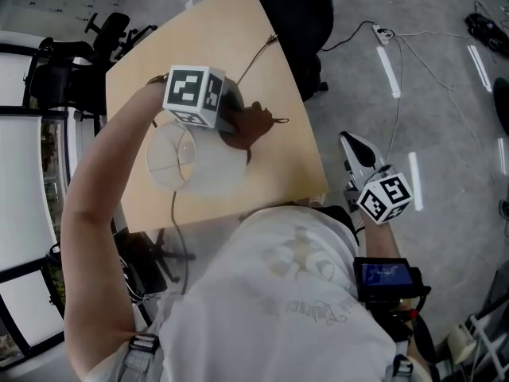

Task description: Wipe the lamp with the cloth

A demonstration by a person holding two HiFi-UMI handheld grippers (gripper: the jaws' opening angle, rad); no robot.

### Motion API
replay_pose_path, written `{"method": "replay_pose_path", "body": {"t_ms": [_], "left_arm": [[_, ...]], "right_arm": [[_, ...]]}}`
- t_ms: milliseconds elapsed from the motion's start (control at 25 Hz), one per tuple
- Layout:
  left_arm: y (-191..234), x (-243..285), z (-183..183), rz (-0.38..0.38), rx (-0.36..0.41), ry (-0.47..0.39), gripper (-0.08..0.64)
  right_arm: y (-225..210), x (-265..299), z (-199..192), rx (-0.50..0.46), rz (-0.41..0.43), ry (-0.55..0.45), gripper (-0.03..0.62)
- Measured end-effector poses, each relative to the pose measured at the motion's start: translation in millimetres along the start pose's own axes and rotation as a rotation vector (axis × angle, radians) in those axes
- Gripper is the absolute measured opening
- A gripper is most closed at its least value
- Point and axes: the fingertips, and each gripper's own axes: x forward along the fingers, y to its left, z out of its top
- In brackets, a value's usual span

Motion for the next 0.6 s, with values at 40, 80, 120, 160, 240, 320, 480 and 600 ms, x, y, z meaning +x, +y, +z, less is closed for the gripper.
{"method": "replay_pose_path", "body": {"t_ms": [40,80,120,160,240,320,480,600], "left_arm": [[5.2,6.9,1.3,0.008,0.002,0.012,0.115],[9.4,11.9,2.6,0.024,0.004,0.02,0.115],[13.5,15.0,4.4,0.047,0.007,0.023,0.115],[18.0,16.5,6.2,0.074,0.007,0.021,0.115],[27.3,12.9,8.8,0.144,-0.003,-0.001,0.115],[34.1,-3.3,11.8,0.24,-0.022,-0.044,0.115],[35.1,-70.7,20.9,0.501,-0.056,-0.16,0.114],[6.6,-123.7,22.1,0.695,-0.091,-0.259,0.114]], "right_arm": [[-4.0,-1.6,-1.9,0.004,-0.001,0.0,0.012],[-5.9,-2.5,-3.4,0.007,-0.003,0.0,0.012],[-6.9,-2.7,-4.1,0.01,-0.002,-0.001,0.012],[-7.8,-2.2,-4.2,0.011,0.001,0.0,0.012],[-9.6,-0.5,-3.0,0.009,0.015,0.002,0.012],[-10.4,-0.1,-1.0,-0.003,0.032,0.008,0.012],[-3.6,-1.1,7.0,-0.038,0.052,0.013,0.012],[14.4,-3.1,6.2,-0.06,0.051,0.004,0.012]]}}
